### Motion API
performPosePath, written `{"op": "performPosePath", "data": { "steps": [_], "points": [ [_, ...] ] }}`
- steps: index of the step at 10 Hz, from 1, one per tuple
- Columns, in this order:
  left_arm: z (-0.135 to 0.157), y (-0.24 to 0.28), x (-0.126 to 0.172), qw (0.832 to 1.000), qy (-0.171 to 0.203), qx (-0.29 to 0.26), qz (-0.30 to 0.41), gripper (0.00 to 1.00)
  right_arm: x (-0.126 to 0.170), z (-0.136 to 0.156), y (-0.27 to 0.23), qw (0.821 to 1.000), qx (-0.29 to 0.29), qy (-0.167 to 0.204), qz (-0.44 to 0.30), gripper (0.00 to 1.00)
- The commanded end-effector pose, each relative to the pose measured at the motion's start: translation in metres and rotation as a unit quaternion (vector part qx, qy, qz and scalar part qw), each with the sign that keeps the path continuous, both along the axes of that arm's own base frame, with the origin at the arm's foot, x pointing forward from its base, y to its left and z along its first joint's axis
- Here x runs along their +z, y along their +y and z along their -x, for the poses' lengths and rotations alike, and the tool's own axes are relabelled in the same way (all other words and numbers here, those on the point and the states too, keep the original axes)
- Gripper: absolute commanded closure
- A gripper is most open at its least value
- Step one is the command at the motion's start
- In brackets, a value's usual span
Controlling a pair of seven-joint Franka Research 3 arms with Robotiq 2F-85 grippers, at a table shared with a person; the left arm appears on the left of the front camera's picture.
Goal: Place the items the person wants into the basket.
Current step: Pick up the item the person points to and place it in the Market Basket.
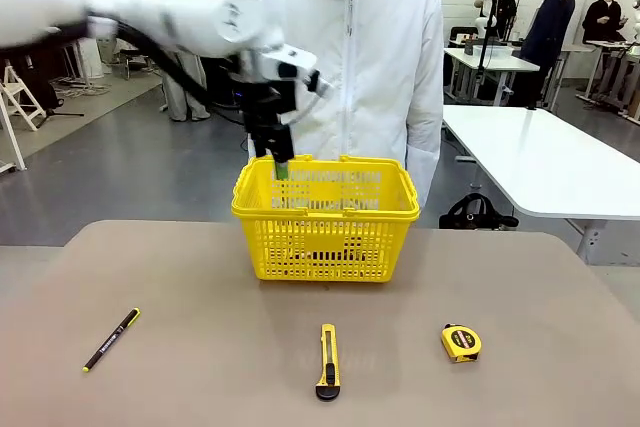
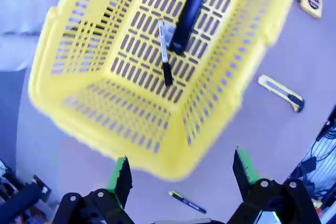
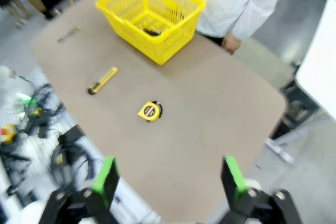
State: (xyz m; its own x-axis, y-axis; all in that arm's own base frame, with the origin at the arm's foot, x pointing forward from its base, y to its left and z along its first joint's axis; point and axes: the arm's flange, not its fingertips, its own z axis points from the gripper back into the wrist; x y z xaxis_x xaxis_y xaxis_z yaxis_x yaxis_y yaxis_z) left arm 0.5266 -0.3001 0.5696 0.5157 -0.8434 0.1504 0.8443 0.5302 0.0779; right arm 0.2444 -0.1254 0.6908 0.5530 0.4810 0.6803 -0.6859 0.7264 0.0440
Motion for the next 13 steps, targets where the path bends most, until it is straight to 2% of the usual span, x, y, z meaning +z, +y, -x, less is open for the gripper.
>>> {"op": "performPosePath", "data": {
  "steps": [1, 3, 6, 8, 13],
  "points": [
    [0.08, 0.068, -0.004, 0.999, -0.016, 0.007, 0.032, 0.0, -0.002, 0.0, 0.001, 1.0, 0.011, -0.001, -0.008, 0.0],
    [0.116, 0.107, -0.001, 0.998, -0.022, 0.024, 0.054, 0.0, -0.002, 0.0, 0.001, 1.0, 0.011, -0.001, -0.008, 0.0],
    [0.14, 0.141, -0.009, 0.996, -0.022, 0.054, 0.067, 0.0, -0.002, 0.0, 0.001, 1.0, 0.011, -0.001, -0.008, 0.0],
    [0.131, 0.143, -0.011, 0.996, -0.018, 0.063, 0.061, 0.0, -0.002, 0.0, 0.001, 1.0, 0.011, -0.001, -0.008, 0.0],
    [0.138, 0.149, -0.006, 0.997, -0.013, 0.06, 0.056, 0.0, -0.002, 0.0, 0.001, 1.0, 0.011, -0.001, -0.008, 0.0]
  ]
}}
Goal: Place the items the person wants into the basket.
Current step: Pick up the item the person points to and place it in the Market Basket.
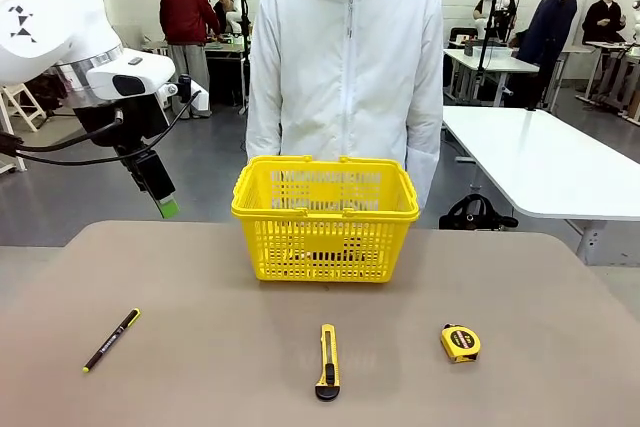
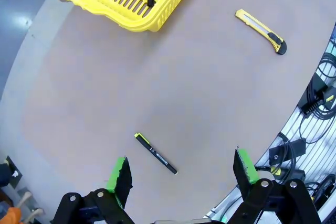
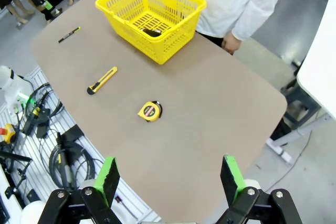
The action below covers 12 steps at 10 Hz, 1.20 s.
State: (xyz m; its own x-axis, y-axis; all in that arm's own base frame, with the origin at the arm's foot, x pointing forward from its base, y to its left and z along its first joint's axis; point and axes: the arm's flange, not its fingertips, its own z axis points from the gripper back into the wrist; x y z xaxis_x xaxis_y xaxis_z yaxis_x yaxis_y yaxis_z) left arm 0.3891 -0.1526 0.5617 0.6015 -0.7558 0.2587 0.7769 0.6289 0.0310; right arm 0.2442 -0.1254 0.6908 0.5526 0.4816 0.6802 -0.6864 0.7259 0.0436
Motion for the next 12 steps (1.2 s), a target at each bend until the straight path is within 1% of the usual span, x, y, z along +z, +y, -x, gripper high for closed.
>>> {"op": "performPosePath", "data": {
  "steps": [1, 2, 3, 4, 5, 6, 7, 9, 10, 12],
  "points": [
    [0.0, 0.0, 0.0, 1.0, 0.0, 0.0, 0.0, 0.0, -0.002, 0.0, 0.001, 1.0, 0.01, -0.001, -0.008, 0.0],
    [0.012, 0.025, 0.002, 0.998, -0.021, -0.038, 0.045, 0.0, -0.002, 0.0, 0.001, 1.0, 0.01, -0.001, -0.008, 0.0],
    [0.037, 0.049, 0.01, 0.993, -0.035, -0.063, 0.094, 0.0, -0.002, 0.0, 0.001, 1.0, 0.01, -0.001, -0.008, 0.0],
    [0.054, 0.075, 0.021, 0.987, -0.051, -0.086, 0.125, 0.0, -0.002, 0.0, 0.001, 1.0, 0.01, -0.001, -0.008, 0.0],
    [0.065, 0.102, 0.033, 0.983, -0.057, -0.1, 0.145, 0.0, -0.002, 0.0, 0.001, 1.0, 0.01, -0.001, -0.008, 0.0],
    [0.083, 0.132, 0.044, 0.979, -0.074, -0.093, 0.163, 0.0, -0.002, 0.0, 0.001, 1.0, 0.01, -0.001, -0.008, 0.0],
    [0.098, 0.154, 0.052, 0.978, -0.082, -0.084, 0.173, 0.0, -0.002, 0.0, 0.001, 1.0, 0.01, -0.001, -0.008, 0.0],
    [0.099, 0.185, 0.067, 0.979, -0.094, -0.064, 0.169, 0.0, -0.002, 0.0, 0.001, 1.0, 0.01, -0.001, -0.008, 0.0],
    [0.11, 0.193, 0.067, 0.98, -0.1, -0.046, 0.168, 0.0, -0.002, 0.0, 0.001, 1.0, 0.01, -0.001, -0.008, 0.0],
    [0.102, 0.198, 0.071, 0.98, -0.102, -0.03, 0.166, 0.0, -0.002, 0.0, 0.001, 1.0, 0.01, -0.001, -0.008, 0.0]
  ]
}}
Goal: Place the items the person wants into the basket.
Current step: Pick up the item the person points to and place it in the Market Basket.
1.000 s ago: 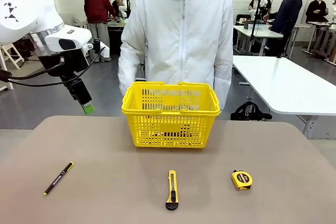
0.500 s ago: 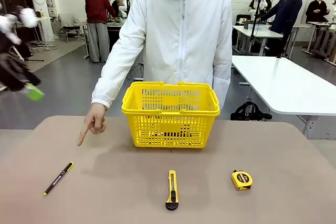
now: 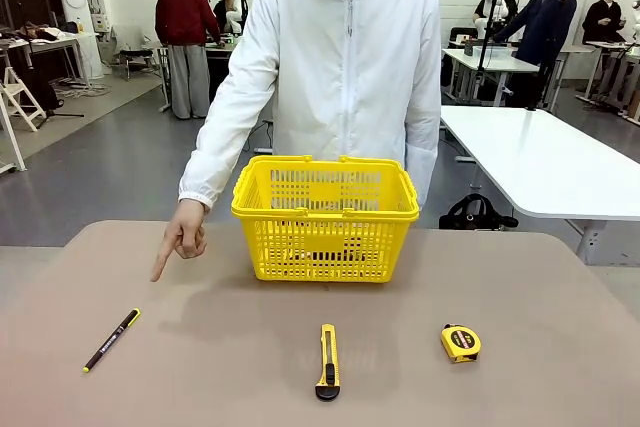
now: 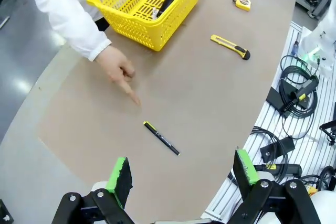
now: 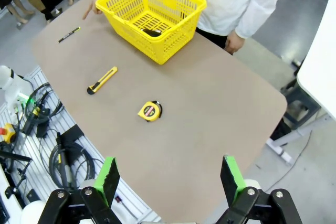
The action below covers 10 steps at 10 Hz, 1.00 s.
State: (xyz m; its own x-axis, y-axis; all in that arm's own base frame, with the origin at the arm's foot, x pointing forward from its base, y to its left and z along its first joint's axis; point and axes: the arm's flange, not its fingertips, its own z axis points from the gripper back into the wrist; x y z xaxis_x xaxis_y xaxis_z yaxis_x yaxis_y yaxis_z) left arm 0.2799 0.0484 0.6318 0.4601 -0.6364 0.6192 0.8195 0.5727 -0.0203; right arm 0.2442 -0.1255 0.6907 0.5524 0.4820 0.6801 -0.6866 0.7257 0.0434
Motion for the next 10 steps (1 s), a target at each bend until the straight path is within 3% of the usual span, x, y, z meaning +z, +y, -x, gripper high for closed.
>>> {"op": "performPosePath", "data": {
  "steps": [1, 6, 8, 10],
  "points": [
    [0.002, -0.002, 0.001, 1.0, -0.001, -0.007, 0.001, 0.0, -0.002, 0.0, 0.001, 1.0, 0.01, -0.001, -0.008, 0.0],
    [0.0, -0.002, 0.0, 1.0, 0.0, -0.001, -0.001, 0.0, -0.002, 0.0, 0.001, 1.0, 0.01, -0.001, -0.008, 0.0],
    [-0.012, -0.041, -0.041, 0.985, 0.004, 0.054, -0.166, 0.0, -0.002, 0.0, 0.001, 1.0, 0.01, -0.001, -0.008, 0.0],
    [-0.022, -0.073, -0.087, 0.963, 0.003, 0.094, -0.251, 0.0, -0.002, 0.0, 0.001, 1.0, 0.01, -0.001, -0.008, 0.0]
  ]
}}
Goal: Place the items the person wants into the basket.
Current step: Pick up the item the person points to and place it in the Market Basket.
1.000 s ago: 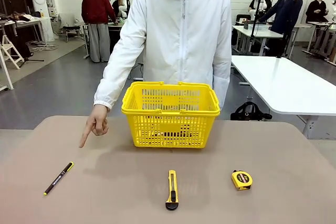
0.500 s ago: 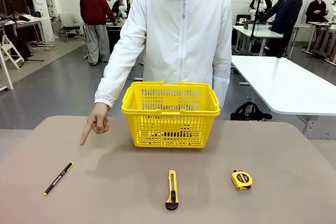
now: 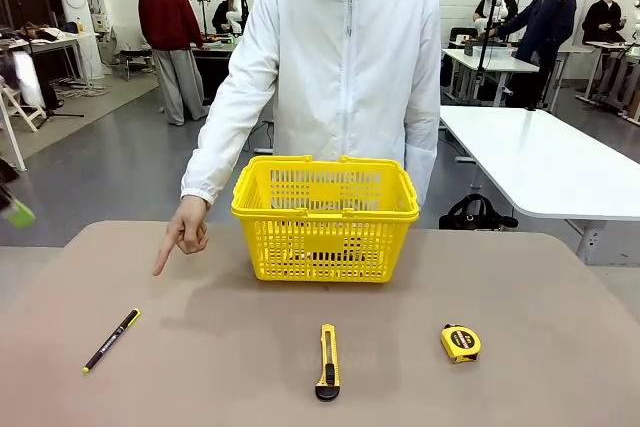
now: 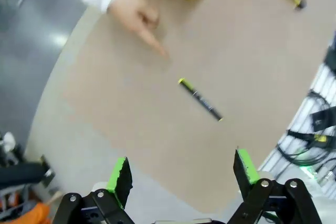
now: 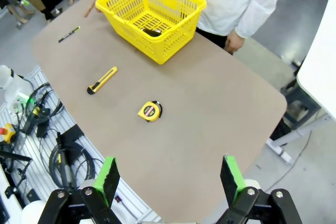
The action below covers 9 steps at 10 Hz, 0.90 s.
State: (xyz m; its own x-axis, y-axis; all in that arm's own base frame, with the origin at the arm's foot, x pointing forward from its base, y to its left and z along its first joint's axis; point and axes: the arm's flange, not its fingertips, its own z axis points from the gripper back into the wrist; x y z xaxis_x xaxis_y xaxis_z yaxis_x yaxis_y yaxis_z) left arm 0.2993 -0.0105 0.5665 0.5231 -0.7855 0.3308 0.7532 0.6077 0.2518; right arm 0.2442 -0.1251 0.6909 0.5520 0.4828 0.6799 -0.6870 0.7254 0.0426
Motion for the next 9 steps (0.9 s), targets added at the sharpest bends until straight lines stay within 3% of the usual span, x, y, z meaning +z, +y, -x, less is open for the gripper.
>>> {"op": "performPosePath", "data": {
  "steps": [1, 4, 6, 9],
  "points": [
    [-0.004, -0.025, -0.048, 0.998, 0.031, 0.055, -0.029, 0.0, -0.002, -0.001, 0.001, 1.0, 0.01, -0.001, -0.009, 0.0],
    [-0.02, -0.044, -0.11, 0.994, 0.07, 0.086, 0.01, 0.0, -0.002, -0.001, 0.001, 1.0, 0.01, -0.001, -0.009, 0.0],
    [-0.029, -0.047, -0.135, 0.99, 0.106, 0.076, 0.062, 0.0, -0.002, -0.001, 0.001, 1.0, 0.01, -0.001, -0.009, 0.0],
    [-0.04, -0.045, -0.165, 0.986, 0.13, 0.089, 0.057, 0.0, -0.002, -0.001, 0.001, 1.0, 0.01, -0.001, -0.009, 0.0]
  ]
}}
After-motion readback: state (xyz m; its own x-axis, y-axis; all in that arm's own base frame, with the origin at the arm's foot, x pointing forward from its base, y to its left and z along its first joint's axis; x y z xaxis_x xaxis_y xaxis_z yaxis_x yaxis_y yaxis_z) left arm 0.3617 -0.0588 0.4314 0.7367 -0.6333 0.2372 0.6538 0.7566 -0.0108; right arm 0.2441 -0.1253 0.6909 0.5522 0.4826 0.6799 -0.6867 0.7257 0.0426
